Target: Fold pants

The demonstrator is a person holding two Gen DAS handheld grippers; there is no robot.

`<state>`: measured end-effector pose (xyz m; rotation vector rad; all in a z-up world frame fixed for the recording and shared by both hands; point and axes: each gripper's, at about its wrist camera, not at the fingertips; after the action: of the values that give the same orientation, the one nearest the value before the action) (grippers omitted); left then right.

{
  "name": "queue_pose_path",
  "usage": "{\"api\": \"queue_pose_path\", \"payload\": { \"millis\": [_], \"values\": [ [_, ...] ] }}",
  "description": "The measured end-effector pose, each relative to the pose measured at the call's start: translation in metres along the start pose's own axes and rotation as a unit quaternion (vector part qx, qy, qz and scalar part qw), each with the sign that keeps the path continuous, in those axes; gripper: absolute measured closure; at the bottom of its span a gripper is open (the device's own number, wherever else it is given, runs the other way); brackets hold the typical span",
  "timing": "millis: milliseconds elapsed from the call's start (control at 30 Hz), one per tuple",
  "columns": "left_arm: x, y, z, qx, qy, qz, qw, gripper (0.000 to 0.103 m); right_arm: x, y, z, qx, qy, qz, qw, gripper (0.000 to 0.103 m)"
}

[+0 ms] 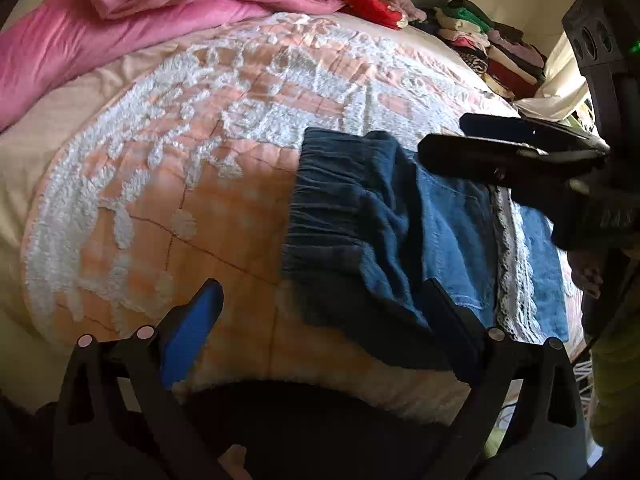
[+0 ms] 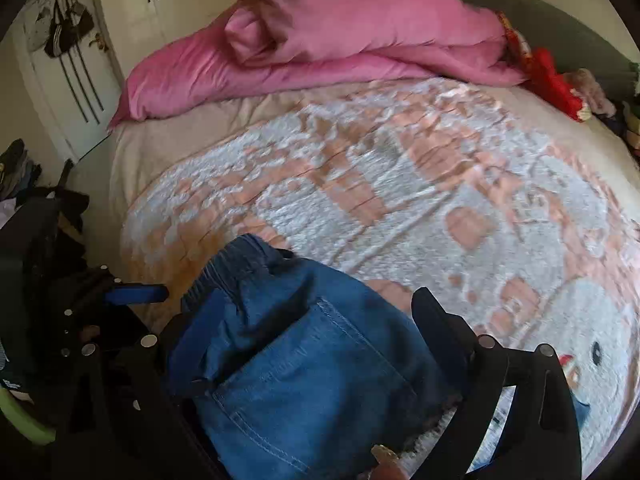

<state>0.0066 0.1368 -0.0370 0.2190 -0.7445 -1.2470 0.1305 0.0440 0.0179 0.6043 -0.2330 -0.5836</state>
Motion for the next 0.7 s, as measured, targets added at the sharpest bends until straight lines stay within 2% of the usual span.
{"api": "queue_pose_path", "payload": {
  "millis": [33,100,167,433,533,633,667,700],
  "values": [
    [-0.003,0.0,-0.003,-0.003,-0.01,0.007,0.9999,0.016,-0.003,0.002,-0.005,-0.006,0.007,0.004,1.0,0.009],
    [-0.007,0.001,-0.008,-0.01,-0.03,0.017,0.9993,0.043,-0.008,0.005,-0.011,-0.011,0.016,0.011,1.0,0.009],
    [-0.01,0.0,-0.014,-0.019,-0.048,0.026,0.9983,0.052,-0.014,0.008,-0.019,-0.018,0.028,0.023,0.999,0.009],
    [-0.012,0.001,-0.017,-0.026,-0.057,0.03,0.9976,0.053,-0.039,0.012,-0.062,-0.066,0.071,0.059,0.994,0.01],
    [-0.013,0.001,-0.017,-0.027,-0.058,0.033,0.9974,0.052,-0.042,0.008,-0.071,-0.075,0.099,0.06,0.99,0.042],
    [-0.012,0.0,-0.013,-0.022,-0.053,0.031,0.9979,0.044,-0.029,0.007,-0.061,-0.058,0.115,0.041,0.991,0.06],
    [-0.011,0.0,-0.01,-0.017,-0.049,0.029,0.9982,0.037,-0.023,0.007,-0.056,-0.052,0.124,0.03,0.99,0.067],
    [-0.01,0.0,-0.007,-0.014,-0.047,0.028,0.9984,0.032,-0.016,0.006,-0.049,-0.044,0.134,0.019,0.99,0.069]
  ]
}}
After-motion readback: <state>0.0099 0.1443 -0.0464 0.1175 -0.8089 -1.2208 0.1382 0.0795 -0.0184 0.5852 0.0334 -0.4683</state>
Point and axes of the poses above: each gripper's, at about its wrist camera, not at the fingertips, and z roughly against the way its jaws point, x to its right, y to its top, and after that the axes turned 9 degrees about -y, right-handed
